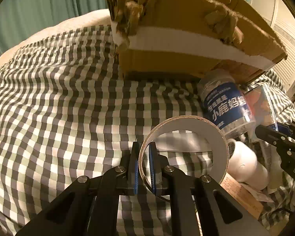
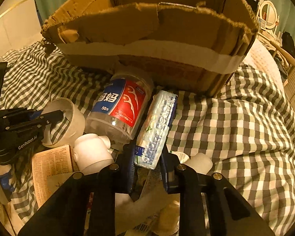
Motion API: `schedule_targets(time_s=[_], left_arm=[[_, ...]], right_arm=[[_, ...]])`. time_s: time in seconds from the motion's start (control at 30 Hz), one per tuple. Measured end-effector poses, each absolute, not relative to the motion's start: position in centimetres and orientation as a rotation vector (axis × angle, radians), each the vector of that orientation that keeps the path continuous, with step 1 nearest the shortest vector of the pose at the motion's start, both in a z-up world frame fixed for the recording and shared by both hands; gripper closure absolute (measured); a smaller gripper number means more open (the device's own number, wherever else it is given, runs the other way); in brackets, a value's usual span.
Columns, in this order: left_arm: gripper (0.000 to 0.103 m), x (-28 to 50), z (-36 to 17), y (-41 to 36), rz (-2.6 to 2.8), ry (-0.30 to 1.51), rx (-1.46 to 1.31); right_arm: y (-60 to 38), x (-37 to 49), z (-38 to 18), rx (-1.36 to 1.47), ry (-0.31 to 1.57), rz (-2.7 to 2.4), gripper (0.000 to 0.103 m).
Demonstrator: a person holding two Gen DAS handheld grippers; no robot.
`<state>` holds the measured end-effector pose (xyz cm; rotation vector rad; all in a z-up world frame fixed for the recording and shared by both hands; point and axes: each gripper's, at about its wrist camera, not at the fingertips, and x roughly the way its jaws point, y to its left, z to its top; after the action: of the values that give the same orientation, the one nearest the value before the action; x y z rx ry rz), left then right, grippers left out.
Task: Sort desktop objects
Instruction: 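Carry the tape roll and white-blue packet over the cardboard box with both grippers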
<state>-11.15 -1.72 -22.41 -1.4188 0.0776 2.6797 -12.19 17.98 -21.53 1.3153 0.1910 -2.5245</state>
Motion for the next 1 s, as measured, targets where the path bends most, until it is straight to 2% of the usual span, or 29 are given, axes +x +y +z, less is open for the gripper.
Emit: schedule_targets(time_s=[0.47,1.0], left_arm=[[0.094,-10.8,-16.5,-1.3,2.703,0.060,-1.218],[0.094,-6.8,-7.9,-0.5,2.775,0.044,-0.902]], right_arm=[[18.7,-9.4,-17.0,1.136,0.286,-2.581,0.082],[18.6,-7.6,-10.8,0.899,0.170,-2.678,0.082]])
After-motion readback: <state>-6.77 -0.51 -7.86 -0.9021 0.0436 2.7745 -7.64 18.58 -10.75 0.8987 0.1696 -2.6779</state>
